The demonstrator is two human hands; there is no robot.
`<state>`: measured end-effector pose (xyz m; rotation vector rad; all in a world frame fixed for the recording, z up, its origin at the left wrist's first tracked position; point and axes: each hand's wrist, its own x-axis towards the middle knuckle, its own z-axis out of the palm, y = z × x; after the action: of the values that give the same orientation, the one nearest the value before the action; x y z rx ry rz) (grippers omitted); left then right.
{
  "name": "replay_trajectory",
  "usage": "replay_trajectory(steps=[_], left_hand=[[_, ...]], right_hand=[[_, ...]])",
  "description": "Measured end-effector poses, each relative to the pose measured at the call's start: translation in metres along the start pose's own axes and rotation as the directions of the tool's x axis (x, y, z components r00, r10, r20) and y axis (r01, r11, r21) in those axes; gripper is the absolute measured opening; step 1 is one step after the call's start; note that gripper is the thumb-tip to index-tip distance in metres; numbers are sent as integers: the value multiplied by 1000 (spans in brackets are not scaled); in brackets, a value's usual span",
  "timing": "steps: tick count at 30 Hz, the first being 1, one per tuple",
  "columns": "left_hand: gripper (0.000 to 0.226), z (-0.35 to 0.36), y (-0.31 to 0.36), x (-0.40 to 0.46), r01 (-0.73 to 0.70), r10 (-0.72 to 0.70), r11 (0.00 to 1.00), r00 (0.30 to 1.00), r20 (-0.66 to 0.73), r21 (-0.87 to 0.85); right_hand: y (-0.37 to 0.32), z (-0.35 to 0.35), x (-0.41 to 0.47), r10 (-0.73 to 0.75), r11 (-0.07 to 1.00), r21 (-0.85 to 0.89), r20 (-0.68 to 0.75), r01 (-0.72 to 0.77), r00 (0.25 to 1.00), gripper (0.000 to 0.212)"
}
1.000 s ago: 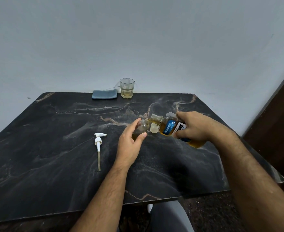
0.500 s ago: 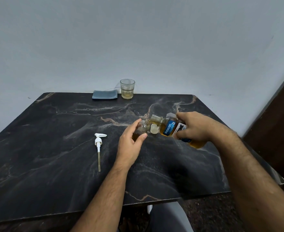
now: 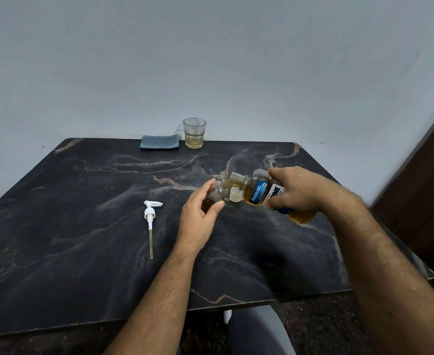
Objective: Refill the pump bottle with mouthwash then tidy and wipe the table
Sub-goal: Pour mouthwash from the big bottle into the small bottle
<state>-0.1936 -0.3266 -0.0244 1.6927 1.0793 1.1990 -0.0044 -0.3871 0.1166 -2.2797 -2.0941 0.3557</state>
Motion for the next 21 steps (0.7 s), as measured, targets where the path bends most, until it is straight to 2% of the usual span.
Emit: replay_trajectory(steps=[14, 21], left_hand=[[57, 0, -3, 1, -6, 6, 1000, 1000, -1, -7], [56, -1, -3, 1, 7, -7, 1000, 1000, -8, -26]], right_hand=[[1, -3, 5, -14, 999, -33, 4, 14, 1000, 41], [4, 2, 7, -29, 999, 28, -19, 30, 999, 38]])
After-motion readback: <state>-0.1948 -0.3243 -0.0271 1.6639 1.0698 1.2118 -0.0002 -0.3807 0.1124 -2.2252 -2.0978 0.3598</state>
